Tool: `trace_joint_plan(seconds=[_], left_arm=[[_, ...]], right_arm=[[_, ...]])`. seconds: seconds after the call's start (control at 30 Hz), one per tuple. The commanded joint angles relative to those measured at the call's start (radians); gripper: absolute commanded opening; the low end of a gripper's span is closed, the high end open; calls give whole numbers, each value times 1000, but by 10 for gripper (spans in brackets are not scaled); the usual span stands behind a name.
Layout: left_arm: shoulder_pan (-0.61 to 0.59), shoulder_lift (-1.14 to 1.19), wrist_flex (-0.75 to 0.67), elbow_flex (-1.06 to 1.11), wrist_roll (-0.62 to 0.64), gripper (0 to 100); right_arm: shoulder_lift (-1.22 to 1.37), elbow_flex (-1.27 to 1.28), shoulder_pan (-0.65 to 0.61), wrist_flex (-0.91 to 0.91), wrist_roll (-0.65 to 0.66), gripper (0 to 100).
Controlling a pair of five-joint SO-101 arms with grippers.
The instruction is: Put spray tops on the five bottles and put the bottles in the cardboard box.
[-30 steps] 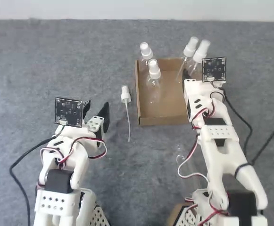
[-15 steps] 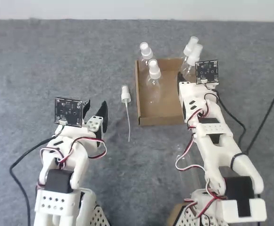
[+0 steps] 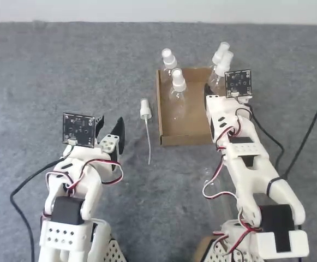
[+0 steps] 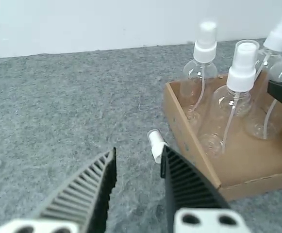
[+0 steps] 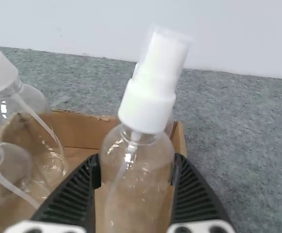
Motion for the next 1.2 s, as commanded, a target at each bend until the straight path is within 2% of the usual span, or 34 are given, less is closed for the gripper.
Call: trace_joint_plan(seconds=[0.0,1.17], left_arm=[[-3,-11,-23,-7,2,141],[-3,-11,-25,-7,2,144]], right_arm=[[-12,-9,-5,-18,-6,6],[87,-60,-5,-19,-5,6]])
